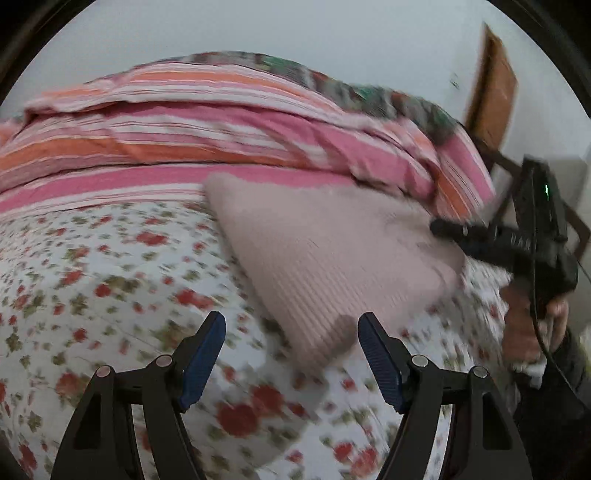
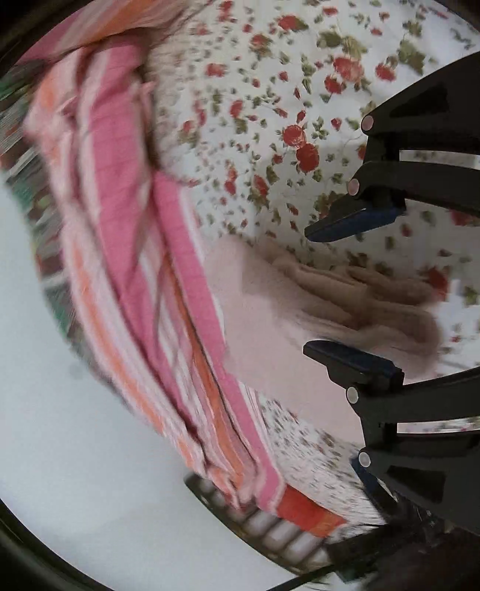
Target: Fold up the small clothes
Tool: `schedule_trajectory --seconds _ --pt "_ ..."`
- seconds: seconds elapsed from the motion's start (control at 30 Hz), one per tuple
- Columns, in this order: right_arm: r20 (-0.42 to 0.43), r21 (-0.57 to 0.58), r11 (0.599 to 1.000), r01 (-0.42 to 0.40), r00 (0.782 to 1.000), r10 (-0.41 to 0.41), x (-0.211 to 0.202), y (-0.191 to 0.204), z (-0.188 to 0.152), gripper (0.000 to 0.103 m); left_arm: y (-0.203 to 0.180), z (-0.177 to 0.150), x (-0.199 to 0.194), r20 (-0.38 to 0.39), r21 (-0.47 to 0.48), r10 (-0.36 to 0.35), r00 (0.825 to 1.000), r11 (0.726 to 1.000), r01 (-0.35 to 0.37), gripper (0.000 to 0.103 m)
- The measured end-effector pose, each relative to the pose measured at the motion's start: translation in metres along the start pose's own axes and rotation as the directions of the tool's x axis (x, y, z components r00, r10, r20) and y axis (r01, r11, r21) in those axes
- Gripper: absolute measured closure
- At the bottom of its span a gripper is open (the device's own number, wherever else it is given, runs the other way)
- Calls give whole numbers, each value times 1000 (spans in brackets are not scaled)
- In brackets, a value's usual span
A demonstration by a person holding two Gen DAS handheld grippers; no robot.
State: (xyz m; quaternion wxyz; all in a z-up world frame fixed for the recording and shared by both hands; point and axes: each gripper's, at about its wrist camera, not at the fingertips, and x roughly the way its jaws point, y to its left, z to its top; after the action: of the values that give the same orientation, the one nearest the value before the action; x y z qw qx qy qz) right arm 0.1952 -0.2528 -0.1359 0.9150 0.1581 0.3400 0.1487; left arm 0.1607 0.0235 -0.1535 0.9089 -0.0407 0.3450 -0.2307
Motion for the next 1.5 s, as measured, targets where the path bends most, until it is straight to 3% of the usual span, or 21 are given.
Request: schedule_trajectory --seconds 0.07,0.17,0.37,0.6,0.67,0.73,0.8,0.9,0.97,1.1,1.17,1.23,1.3,1.37,1.5 --pt "20 -17 999 -41 999 41 -10 -1 -10 48 -8 -10 -2 -11 47 -10 1000 999 10 31" --pt "7 -51 996 -73 997 73 -15 5 -15 48 -16 -23 1 -29 100 51 998 994 -48 31" --pt "-26 -54 994 -93 995 92 -7 8 -24 50 -27 -18 13 -7 91 88 996 992 -87 34" --pt "-48 -62 992 -108 993 105 5 19 -29 53 -66 -6 35 34 186 224 974 956 -227 34" --pt "-62 -65 993 -101 993 97 9 22 -32 61 -63 -3 28 64 154 214 975 963 -221 42" --pt "-77 -96 992 -76 995 69 12 24 -33 87 -51 0 22 70 106 213 974 970 -220 69" --pt "-43 -117 991 -63 997 59 6 24 -33 96 -35 -1 16 69 78 201 977 975 -206 79" --pt "-15 -141 989 -47 999 45 -4 20 -33 97 -20 -5 6 53 36 129 990 991 -131 86" --pt "-45 -163 987 14 999 -22 4 21 -37 97 -19 -10 6 44 45 125 991 991 -127 86" --pt "-76 -180 982 48 995 -63 12 23 -42 97 -24 -12 7 27 69 134 991 988 -135 82" --pt "-72 -179 983 29 997 -42 5 22 -38 93 -22 -7 -2 32 53 84 996 995 -85 82" --pt "-29 -177 984 26 999 -31 -7 19 -35 86 -19 -4 -14 64 31 16 998 999 -18 72" --pt "-1 -176 984 36 999 -37 -14 18 -32 85 -20 1 -27 99 33 -47 994 998 44 70" --pt "34 -189 980 60 998 -55 -18 20 -30 85 -21 7 -31 146 27 -44 988 999 41 67" --pt "66 -181 982 51 997 -39 -12 26 -22 85 -20 29 -3 146 -37 26 989 999 -21 67"
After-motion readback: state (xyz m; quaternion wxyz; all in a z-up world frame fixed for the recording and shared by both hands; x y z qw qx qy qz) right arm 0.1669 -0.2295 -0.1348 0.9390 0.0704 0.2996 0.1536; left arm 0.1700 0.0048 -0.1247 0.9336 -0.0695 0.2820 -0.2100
